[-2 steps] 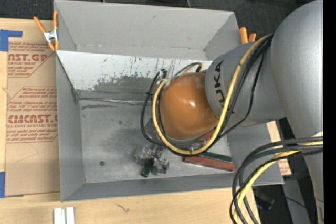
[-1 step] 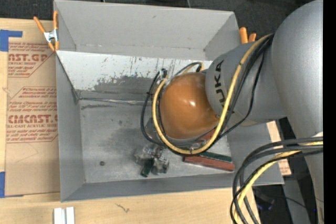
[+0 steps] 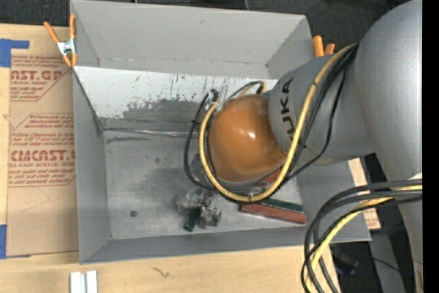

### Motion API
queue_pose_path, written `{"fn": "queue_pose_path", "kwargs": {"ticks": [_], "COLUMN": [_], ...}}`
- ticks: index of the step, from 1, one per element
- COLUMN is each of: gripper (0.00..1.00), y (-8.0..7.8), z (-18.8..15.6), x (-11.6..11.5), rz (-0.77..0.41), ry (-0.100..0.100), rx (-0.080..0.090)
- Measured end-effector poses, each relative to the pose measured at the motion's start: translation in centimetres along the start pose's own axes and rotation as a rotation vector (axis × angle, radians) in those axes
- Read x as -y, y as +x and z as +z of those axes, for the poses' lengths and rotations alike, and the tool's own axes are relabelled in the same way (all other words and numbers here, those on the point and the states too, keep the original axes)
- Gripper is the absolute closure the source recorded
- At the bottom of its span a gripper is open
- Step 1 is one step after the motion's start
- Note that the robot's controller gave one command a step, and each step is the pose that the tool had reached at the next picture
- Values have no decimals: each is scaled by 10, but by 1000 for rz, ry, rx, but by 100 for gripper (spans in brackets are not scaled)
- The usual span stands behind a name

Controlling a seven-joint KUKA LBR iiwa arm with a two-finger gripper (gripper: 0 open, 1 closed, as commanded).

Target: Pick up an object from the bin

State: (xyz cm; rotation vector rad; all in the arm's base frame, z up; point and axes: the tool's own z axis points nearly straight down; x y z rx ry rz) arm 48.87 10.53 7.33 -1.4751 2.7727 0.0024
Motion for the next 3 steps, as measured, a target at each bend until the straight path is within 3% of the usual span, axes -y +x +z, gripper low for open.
{"fn": "queue_pose_path", "kwargs": {"ticks": [3], "gripper": [100], "y": [0], "z": [-16], "x": [-2], "rz": [0], "ry": [-3], "rx": [-4]}}
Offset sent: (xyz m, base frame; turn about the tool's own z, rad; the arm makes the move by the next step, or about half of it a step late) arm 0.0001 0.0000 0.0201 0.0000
